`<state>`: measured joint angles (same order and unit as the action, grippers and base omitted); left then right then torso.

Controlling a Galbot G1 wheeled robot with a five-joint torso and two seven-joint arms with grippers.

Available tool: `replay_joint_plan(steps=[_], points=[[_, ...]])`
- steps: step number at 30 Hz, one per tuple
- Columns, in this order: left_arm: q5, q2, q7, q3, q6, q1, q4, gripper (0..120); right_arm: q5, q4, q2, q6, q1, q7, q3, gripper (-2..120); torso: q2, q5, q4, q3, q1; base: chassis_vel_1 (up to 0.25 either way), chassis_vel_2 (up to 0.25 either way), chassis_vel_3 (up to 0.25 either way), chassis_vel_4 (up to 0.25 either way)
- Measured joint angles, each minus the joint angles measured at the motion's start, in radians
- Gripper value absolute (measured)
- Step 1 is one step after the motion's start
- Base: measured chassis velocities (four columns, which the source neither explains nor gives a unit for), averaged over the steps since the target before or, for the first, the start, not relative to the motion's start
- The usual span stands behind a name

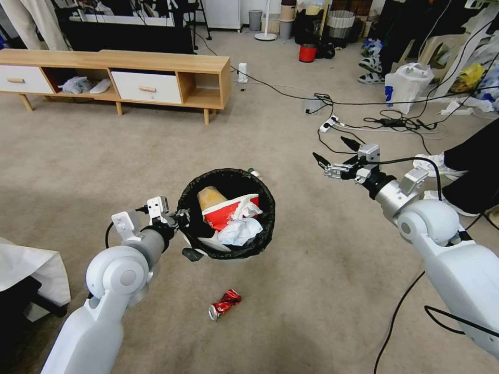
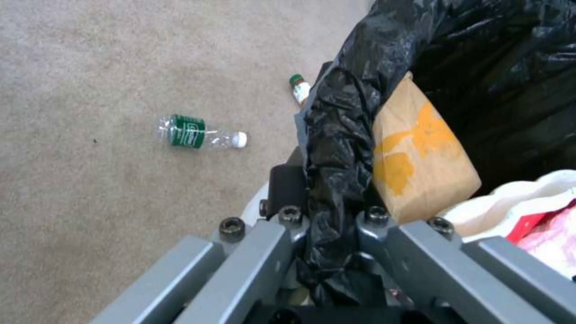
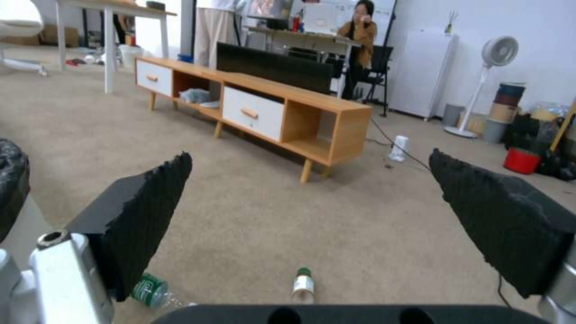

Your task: Pick up the trash bin and place the garbage on the floor into it.

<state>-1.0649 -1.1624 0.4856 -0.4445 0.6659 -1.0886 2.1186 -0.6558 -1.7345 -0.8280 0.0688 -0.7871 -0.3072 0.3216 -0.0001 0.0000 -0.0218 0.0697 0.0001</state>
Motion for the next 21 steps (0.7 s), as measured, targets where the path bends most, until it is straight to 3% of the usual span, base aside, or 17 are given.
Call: replay_joint_plan(steps=[21], points=[[-0.001, -0.001, 0.0, -0.001, -0.001, 0.002, -0.003, 3, 0.0, 0.004, -0.004, -0.002, 0.005, -0.005, -0.006, 100, 0.0, 0.0, 0.0, 0.0, 0.0, 0.0, 0.0, 0.0, 0.0]])
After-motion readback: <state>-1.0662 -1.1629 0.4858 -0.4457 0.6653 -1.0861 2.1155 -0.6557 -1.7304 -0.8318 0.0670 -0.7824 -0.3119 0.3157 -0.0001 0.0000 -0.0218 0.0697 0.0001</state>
